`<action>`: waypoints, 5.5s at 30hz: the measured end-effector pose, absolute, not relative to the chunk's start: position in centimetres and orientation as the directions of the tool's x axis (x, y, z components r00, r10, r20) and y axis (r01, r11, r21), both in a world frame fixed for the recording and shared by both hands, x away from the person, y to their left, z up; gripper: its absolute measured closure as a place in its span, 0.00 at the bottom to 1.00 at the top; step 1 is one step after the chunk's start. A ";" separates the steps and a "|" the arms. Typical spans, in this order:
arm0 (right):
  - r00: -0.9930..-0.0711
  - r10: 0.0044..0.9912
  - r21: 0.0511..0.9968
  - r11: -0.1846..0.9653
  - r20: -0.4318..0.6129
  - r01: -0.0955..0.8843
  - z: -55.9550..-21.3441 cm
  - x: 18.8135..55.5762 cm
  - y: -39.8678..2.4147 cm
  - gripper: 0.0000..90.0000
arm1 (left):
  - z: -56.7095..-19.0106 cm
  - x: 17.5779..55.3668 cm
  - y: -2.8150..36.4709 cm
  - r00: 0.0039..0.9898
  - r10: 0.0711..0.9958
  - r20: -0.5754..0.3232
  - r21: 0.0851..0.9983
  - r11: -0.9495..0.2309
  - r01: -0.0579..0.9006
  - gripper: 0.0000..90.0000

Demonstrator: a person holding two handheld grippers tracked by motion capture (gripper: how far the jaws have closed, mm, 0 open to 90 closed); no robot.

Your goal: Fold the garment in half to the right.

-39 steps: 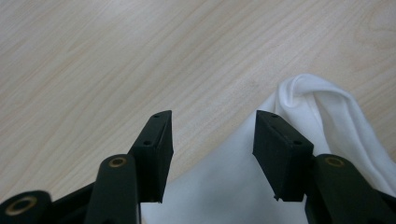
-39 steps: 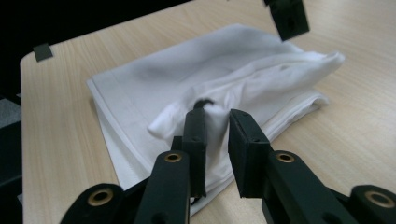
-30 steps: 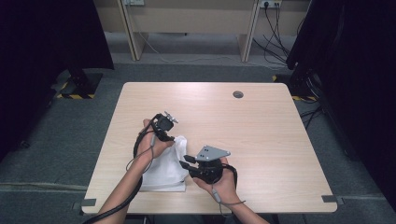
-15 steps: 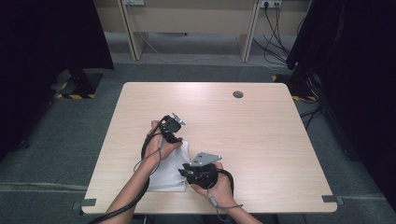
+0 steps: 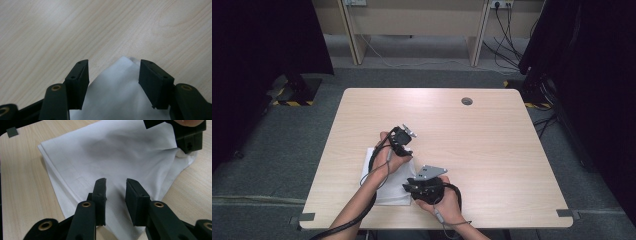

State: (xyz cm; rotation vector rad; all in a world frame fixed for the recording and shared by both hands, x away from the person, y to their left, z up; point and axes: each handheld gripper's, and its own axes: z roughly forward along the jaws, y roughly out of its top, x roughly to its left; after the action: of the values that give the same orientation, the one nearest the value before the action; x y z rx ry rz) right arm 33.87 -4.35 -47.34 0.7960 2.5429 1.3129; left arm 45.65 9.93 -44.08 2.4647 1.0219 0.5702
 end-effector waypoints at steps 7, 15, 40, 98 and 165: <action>-0.843 0.531 0.800 0.464 0.092 0.380 -47.2 33.6 -4.4 0.76 | -43.8 45.4 10.1 0.644 0.735 0.213 0.538 -0.638 0.550 0.42; -0.856 0.510 0.805 0.471 0.085 0.361 -47.0 33.2 -4.2 0.75 | -41.7 43.2 12.7 0.624 0.749 0.222 0.576 -0.617 0.536 0.40; -0.853 0.516 0.776 0.504 0.082 0.379 -47.8 33.3 -3.9 0.75 | -45.2 33.0 21.0 0.565 0.814 0.134 0.536 -0.539 0.650 0.42; -0.692 0.721 0.726 0.465 0.022 0.507 -46.8 40.3 -15.7 0.71 | -46.1 43.7 7.5 0.583 0.812 0.028 0.646 -0.460 0.609 0.45; -0.637 0.770 0.753 0.399 0.033 0.523 -45.0 39.9 -23.0 0.52 | -44.2 40.0 12.3 0.560 0.828 0.024 0.760 -0.379 0.528 0.29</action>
State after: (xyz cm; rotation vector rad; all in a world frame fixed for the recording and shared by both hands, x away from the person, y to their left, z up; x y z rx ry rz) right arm 39.92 -23.03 -44.95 1.1240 2.3408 1.0870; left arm 39.97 12.32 -44.23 2.0695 1.0844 0.5289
